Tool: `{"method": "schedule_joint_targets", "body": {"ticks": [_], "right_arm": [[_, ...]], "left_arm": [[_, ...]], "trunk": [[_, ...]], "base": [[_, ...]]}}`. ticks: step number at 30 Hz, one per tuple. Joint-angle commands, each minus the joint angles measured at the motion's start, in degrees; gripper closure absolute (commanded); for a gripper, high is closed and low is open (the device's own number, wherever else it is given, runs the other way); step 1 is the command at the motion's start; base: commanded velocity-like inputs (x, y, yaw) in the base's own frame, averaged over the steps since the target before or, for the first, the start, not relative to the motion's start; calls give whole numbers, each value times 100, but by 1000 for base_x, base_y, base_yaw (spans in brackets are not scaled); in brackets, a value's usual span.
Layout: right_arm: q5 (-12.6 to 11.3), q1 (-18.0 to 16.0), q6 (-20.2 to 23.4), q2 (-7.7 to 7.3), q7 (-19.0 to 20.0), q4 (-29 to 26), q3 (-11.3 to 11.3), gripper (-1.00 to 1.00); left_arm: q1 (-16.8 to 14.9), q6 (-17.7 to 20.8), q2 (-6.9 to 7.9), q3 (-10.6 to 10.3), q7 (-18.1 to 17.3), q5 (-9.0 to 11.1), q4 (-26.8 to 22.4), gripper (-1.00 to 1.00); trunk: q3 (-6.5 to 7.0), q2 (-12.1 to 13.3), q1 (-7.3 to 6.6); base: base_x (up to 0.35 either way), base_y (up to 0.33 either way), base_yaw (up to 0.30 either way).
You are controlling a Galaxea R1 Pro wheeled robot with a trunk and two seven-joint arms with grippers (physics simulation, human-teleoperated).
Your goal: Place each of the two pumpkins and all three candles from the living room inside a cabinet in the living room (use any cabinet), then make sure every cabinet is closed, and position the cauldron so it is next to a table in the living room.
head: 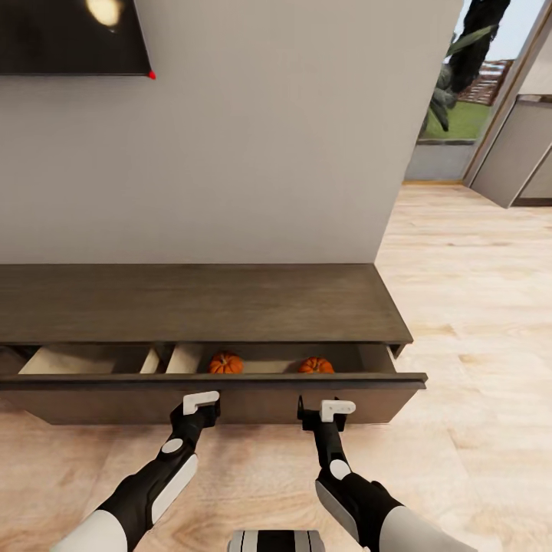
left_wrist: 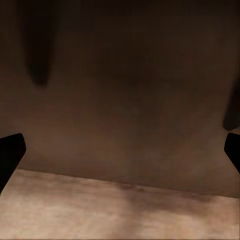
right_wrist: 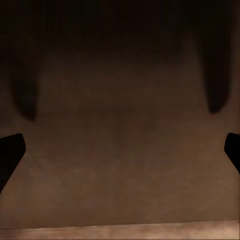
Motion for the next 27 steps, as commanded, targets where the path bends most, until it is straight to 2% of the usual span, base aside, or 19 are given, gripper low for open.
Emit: {"method": "schedule_joint_targets", "body": {"ticks": [1, 27], "right_arm": [[-48, -8, -29, -2, -35, 1, 48, -100], [-48, -8, -29, -4, -35, 1, 48, -100]], "left_arm": [[-9, -38, 11, -44, 45, 29, -7, -100], [-9, -38, 14, -43, 45, 29, -7, -100]], "trunk": [[-4, -2, 1], [-4, -2, 1]], "base": [[185, 0, 0], [154, 0, 0]]}}
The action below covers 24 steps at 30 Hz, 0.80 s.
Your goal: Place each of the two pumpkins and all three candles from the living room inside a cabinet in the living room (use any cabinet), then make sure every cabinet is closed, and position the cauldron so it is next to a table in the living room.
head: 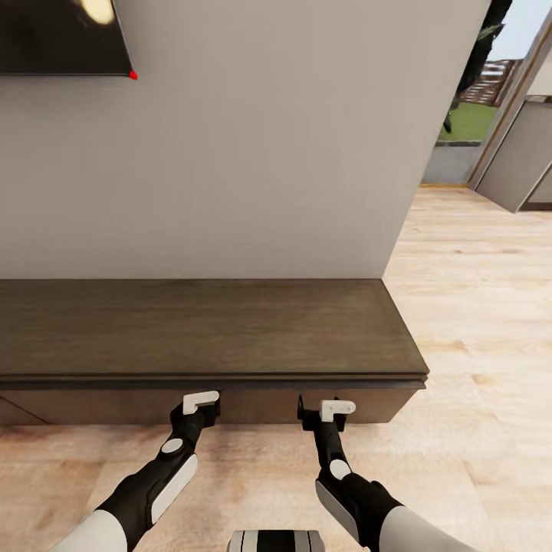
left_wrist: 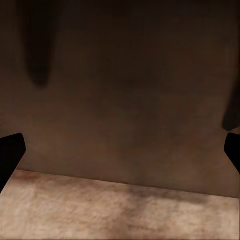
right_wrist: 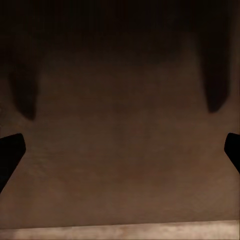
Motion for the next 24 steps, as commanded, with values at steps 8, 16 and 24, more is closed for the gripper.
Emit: {"method": "schedule_joint_targets", "body": {"ticks": [8, 16, 24], "right_arm": [[-48, -8, -29, -1, -35, 2, 49, -100], [-48, -8, -29, -1, -35, 2, 49, -100], [-58, -8, 23, -5, -21, 10, 49, -100]], "left_arm": [[-8, -38, 9, -45, 45, 53, -3, -100], [-7, -45, 9, -51, 45, 53, -3, -100], [-8, 5, 17, -37, 23, 60, -18, -100]], "trunk": [[-4, -2, 0], [-4, -2, 0], [-4, -2, 0]], "base": [[8, 0, 0], [-162, 0, 0], [-327, 0, 0]]}}
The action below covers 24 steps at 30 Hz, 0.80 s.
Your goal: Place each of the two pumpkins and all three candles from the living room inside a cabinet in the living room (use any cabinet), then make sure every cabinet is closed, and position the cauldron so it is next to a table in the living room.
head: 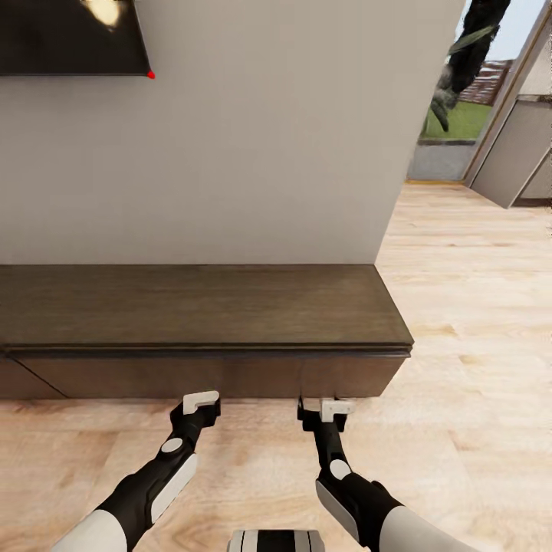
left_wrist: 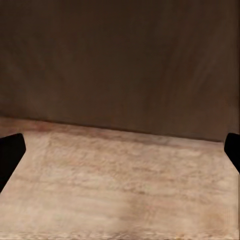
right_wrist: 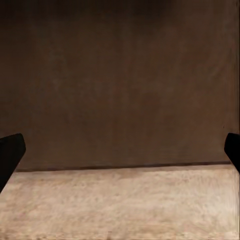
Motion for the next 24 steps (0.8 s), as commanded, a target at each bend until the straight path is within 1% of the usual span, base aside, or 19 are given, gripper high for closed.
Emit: {"method": "schedule_joint_targets", "body": {"ticks": [1, 2, 3, 5, 6, 7, 10, 12, 13, 16, 18, 21, 23, 24], "right_arm": [[-52, -8, -5, -1, -30, 6, 48, -100], [-57, -8, 34, -2, -25, 6, 48, -100], [-105, -8, 159, -5, -16, -1, 48, -100], [-238, -8, 507, -24, -1, -34, 48, -100], [-336, -8, 820, -37, 17, -61, 48, -100], [-366, -8, 917, -42, 19, -80, 48, -100], [-522, -6, 1339, -60, 31, -421, 46, -100], [-706, 3, 1607, -95, 32, -701, 51, -100], [-831, 6, 1799, -114, 32, -788, 53, -100], [-1189, 9, 2483, -139, 31, -941, 56, -100], [-1403, 9, 2912, -145, 31, -974, 57, -100], [-1630, 52, 3153, -174, 31, -983, 56, -100], [-1723, 93, 3198, -244, 31, -981, 59, -100], [-1800, 135, 3224, -339, 31, -973, 62, -100]], "left_arm": [[-7, -8, 10, -42, 46, 65, -3, -100], [-7, 46, 10, -27, 45, 74, -4, -100], [-7, 188, 13, -6, 44, 104, -4, -100], [-7, 516, 11, 25, 42, 132, -6, -100], [-7, 866, 11, 41, 42, 145, -49, -100], [-7, 1008, 11, 45, 40, 149, -78, -100], [-3, 1937, 17, 45, 32, 217, -342, -100], [0, 2463, 20, 43, 30, 342, -438, -100], [1, 2636, 23, 43, 35, 437, -464, -100], [9, 2872, 51, 61, 48, 749, -474, -100], [16, 2928, 133, 72, 51, 911, -457, -100], [19, 2948, 238, 80, 47, 1085, -353, -100], [19, 2949, 268, 83, 48, 1173, -257, -100], [19, 2944, 284, 92, 53, 1235, -119, -100]], "trunk": [[-4, -2, -5], [-4, -2, -5], [-4, -2, -5], [-4, -2, -5], [-4, -2, -5], [-4, -2, -5], [-4, -2, -5], [-4, -2, -5], [-4, -2, -5], [-4, -2, -5], [40, 1, -10], [107, 5, -17], [151, 7, -23], [173, 9, -25]], "base": [[-331, 0, 0], [-331, 0, 0], [-322, 0, 0], [-216, 0, 0], [-88, 0, 0], [-71, 0, 0], [-31, 0, 0], [-10, 0, 0], [-5, 0, 0], [-2, 0, 0], [0, 0, 0], [0, 0, 0], [0, 0, 0], [0, 0, 0]]}}
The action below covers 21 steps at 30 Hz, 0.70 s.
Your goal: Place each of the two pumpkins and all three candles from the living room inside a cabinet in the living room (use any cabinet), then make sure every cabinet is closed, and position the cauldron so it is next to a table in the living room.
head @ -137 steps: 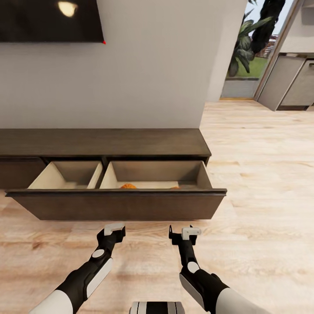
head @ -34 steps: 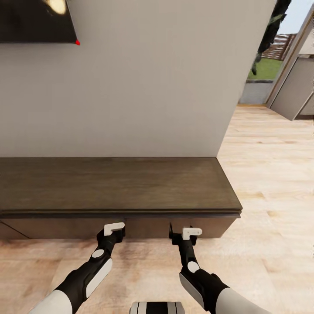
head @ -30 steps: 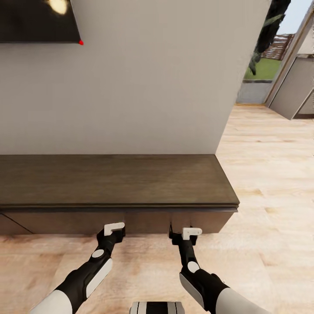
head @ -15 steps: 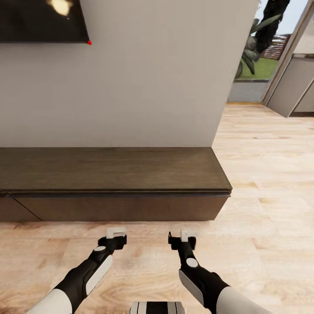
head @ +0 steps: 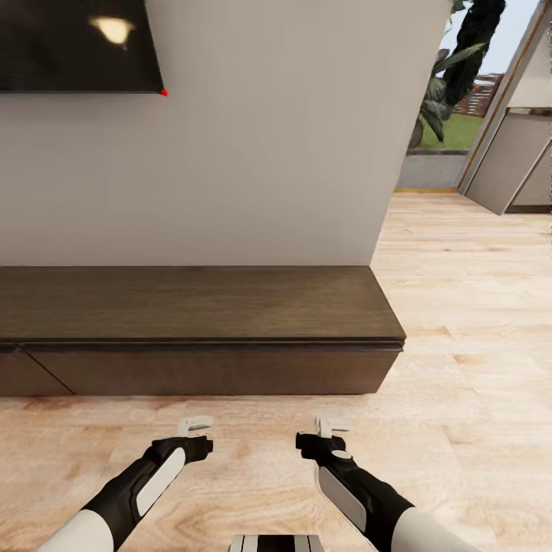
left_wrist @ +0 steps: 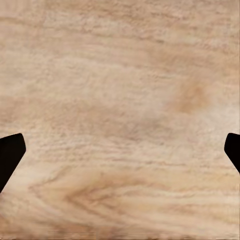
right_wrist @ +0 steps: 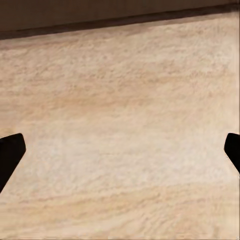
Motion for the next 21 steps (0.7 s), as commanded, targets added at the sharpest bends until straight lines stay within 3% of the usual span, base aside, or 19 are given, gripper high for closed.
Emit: {"method": "schedule_joint_targets", "body": {"ticks": [1, 6, 21], "right_arm": [[-53, 19, 31, -67, -44, -4, 32, -100], [-97, 177, 42, -207, -53, 10, 40, -100], [-114, 234, 6, -220, -63, 115, 41, -100]], "left_arm": [[-5, 1, 14, -30, 58, 87, 84, -100], [-5, -42, -8, -31, 41, 123, 577, -100], [-5, -253, -75, -25, 9, 145, 1214, -100]], "trunk": [[18, -1, -4], [121, 85, -56], [390, 686, -385]], "base": [[0, 0, 0], [0, 0, 0], [0, 0, 0]]}}
